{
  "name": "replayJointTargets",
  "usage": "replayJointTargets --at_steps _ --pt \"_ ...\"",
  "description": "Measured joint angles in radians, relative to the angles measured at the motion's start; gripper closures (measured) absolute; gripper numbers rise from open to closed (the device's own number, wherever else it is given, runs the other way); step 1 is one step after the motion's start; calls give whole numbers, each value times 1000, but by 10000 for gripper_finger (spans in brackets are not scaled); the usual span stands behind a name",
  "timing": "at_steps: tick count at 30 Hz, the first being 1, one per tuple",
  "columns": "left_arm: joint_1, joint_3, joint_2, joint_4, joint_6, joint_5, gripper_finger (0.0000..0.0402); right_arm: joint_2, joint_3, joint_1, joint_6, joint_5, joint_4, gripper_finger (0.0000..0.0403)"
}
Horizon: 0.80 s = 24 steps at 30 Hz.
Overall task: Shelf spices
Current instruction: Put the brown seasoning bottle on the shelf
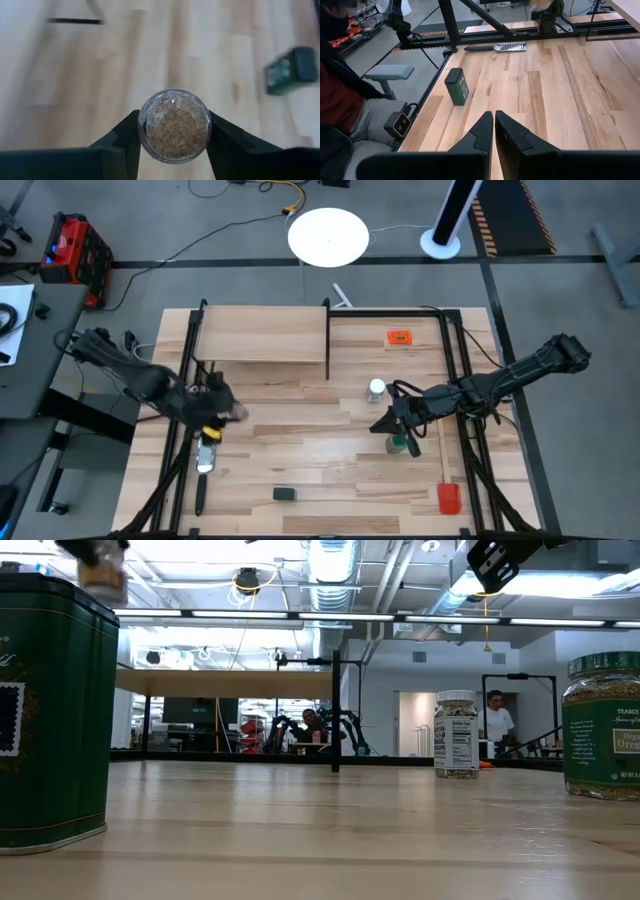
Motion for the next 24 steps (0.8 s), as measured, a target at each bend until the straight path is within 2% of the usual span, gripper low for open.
replayJointTargets --at_steps 4,6,10,15,24 --pt "101 146 -3 -207 -83 -152 248 0 0 0 0 0 -1 377" --pt "167 197 -10 -277 -102 -190 248 0 0 -1 0 0 -1 377" --pt "311 258 -32 -334 -61 -121 248 0 0 -2 0 0 -1 377" --pt "463 256 -62 -336 37 -33 248 0 0 -4 0 0 0 377" --pt "618 203 -60 -201 253 141 248 0 0 -23 0 0 -1 377"
